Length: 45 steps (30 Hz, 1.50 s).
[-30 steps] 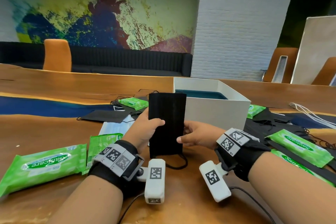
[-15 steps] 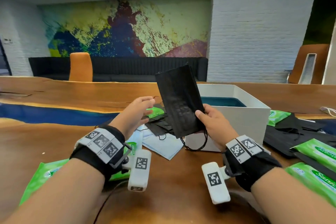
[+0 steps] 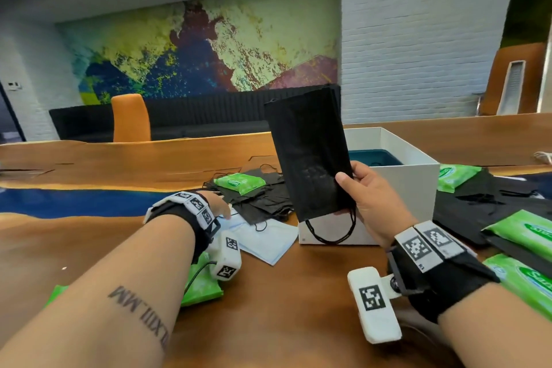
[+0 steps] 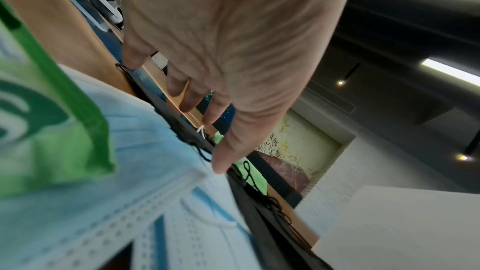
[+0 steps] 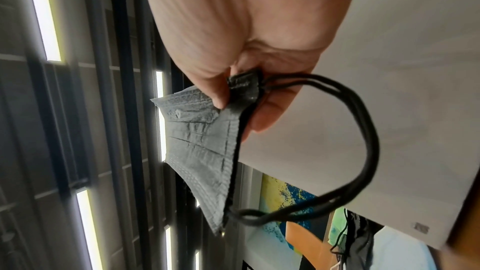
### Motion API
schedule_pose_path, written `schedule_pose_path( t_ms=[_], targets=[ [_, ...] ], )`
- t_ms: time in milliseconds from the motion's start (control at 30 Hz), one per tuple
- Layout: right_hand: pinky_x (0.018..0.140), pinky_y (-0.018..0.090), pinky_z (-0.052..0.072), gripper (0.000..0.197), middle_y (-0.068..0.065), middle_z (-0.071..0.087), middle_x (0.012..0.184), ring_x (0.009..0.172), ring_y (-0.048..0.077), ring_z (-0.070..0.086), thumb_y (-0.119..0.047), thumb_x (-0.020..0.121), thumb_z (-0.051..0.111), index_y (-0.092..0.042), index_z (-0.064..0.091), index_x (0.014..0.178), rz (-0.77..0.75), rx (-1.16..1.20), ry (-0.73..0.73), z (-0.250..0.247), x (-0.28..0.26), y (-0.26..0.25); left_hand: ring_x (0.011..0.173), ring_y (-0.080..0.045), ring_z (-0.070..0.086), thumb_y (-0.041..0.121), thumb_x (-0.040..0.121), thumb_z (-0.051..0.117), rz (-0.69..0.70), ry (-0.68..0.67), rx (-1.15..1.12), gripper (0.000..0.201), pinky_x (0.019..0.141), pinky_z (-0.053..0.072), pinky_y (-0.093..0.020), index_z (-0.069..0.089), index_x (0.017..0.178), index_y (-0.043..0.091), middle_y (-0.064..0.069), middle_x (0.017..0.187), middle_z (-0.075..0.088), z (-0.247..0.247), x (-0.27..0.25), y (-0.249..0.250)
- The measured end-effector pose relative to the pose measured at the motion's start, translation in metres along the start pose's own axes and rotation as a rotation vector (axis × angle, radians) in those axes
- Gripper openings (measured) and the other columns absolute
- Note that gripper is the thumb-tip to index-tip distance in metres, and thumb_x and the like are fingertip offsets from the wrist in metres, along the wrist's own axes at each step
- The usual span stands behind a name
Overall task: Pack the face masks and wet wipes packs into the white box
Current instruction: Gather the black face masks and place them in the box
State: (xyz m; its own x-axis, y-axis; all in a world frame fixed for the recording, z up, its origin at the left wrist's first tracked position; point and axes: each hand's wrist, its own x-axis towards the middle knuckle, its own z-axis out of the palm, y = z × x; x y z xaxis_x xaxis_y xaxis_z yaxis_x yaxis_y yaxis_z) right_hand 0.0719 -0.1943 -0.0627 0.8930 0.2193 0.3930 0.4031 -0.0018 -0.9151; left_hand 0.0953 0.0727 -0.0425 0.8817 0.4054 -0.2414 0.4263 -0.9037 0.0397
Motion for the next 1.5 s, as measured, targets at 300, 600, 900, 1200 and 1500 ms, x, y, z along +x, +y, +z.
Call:
schedule_pose_path(
  t_ms=[300, 600, 900, 1200, 1500],
  targets=[
    [0.064, 0.025, 0.055, 0.013, -0.003, 0.067, 0.099, 0.094, 0.016, 0.065, -0.022, 0.099, 0.044, -0.029, 0.055, 0.100, 0.009, 0.018, 0.001, -0.002, -0.001, -0.002, 0.094, -0.021, 0.056, 0.061, 0.085, 0.055, -0.060, 0.036, 0.119, 0.054, 0.086, 0.045, -0.032, 0.060, 0.113, 0.015, -0.003, 0.103, 0.062, 0.015, 0.054, -0.019],
    [0.069, 0.028, 0.058, 0.013, -0.006, 0.066, 0.100, 0.097, 0.015, 0.064, -0.023, 0.099, 0.043, -0.031, 0.053, 0.100, -0.009, -0.003, 0.036, -0.004, -0.003, -0.005, 0.096, -0.023, 0.060, 0.034, 0.096, 0.050, 0.012, 0.230, -0.007, 0.027, 0.074, 0.043, -0.027, 0.061, 0.105, 0.011, -0.005, 0.098, 0.064, 0.010, 0.028, -0.014],
    [0.080, 0.037, 0.058, 0.017, -0.001, 0.066, 0.107, 0.102, 0.017, 0.063, -0.024, 0.100, 0.040, -0.028, 0.056, 0.102, 0.031, 0.044, 0.042, -0.001, -0.001, -0.001, 0.086, -0.024, 0.056, 0.026, 0.100, 0.043, 0.398, 0.394, -0.865, 0.015, 0.076, 0.044, -0.035, 0.053, 0.091, 0.021, -0.009, 0.093, 0.061, -0.028, -0.017, -0.010],
    [0.104, 0.043, 0.043, 0.022, 0.001, 0.064, 0.117, 0.114, 0.020, 0.057, -0.028, 0.101, 0.038, -0.023, 0.058, 0.110, 0.158, 0.111, -0.016, 0.006, -0.004, 0.001, 0.115, -0.034, 0.056, 0.022, 0.104, 0.029, 0.580, 0.089, -1.458, 0.032, 0.083, 0.046, -0.043, 0.042, 0.129, 0.007, -0.018, 0.128, 0.058, -0.048, -0.063, 0.017],
    [0.102, 0.037, 0.042, 0.024, 0.003, 0.064, 0.115, 0.111, 0.019, 0.057, -0.022, 0.102, 0.036, -0.020, 0.059, 0.107, 0.189, 0.129, -0.108, 0.014, -0.011, -0.002, 0.080, -0.023, 0.057, 0.029, 0.104, 0.029, 0.655, -0.006, -1.567, 0.035, 0.077, 0.045, -0.038, 0.059, 0.091, 0.014, -0.004, 0.080, 0.060, -0.024, -0.092, 0.051]
  ],
)
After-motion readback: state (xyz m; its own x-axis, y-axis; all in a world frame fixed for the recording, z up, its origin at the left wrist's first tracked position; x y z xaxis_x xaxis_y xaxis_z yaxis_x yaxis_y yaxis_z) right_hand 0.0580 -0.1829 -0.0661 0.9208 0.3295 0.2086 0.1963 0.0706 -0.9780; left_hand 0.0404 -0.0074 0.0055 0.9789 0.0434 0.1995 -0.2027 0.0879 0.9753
